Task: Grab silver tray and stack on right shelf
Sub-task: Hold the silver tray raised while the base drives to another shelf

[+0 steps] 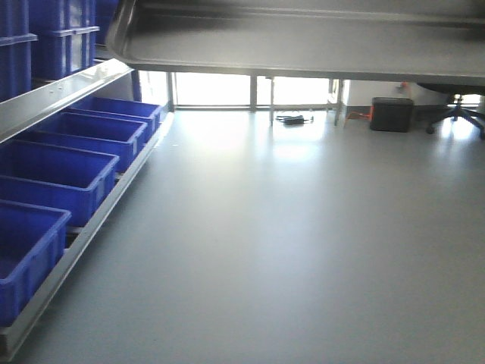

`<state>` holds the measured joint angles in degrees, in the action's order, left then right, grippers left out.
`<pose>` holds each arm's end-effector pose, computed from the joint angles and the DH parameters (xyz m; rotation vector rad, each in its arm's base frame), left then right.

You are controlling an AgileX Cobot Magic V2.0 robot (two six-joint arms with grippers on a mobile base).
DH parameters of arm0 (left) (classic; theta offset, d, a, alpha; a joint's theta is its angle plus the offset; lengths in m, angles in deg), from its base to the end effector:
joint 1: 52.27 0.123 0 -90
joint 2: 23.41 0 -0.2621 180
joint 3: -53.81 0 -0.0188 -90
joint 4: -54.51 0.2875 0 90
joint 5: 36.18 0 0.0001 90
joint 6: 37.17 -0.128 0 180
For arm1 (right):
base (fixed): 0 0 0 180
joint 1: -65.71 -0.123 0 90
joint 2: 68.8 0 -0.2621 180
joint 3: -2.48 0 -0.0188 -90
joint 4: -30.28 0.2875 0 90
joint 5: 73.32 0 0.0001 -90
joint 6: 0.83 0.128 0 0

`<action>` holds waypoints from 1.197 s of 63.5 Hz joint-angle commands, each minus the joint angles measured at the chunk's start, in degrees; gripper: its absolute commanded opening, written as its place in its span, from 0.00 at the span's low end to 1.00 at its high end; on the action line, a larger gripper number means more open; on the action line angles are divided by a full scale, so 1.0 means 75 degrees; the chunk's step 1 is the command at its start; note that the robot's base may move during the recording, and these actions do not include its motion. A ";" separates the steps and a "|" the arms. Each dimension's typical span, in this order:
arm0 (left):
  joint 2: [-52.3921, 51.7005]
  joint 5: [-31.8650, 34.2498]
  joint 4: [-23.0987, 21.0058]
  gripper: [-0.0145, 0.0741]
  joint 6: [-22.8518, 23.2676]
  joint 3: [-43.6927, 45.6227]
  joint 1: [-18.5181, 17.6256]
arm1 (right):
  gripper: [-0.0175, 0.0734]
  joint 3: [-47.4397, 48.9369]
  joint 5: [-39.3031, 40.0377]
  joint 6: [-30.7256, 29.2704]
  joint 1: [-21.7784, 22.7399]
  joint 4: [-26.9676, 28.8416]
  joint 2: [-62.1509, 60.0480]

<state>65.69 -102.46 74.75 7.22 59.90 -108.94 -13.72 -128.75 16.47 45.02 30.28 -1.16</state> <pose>0.2225 -0.2646 0.3358 0.3370 2.4983 -0.2408 0.2503 0.0945 0.3179 -0.0726 2.4521 0.2964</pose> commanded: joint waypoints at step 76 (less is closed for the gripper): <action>-0.0258 -0.0321 0.0515 0.06 -0.0098 0.0223 -0.0013 | 0.25 0.0272 0.0280 -0.0129 0.0060 -0.0553 -0.0135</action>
<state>65.69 -102.60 74.63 7.22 59.90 -108.94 -13.72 -128.88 16.47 45.02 30.28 -1.16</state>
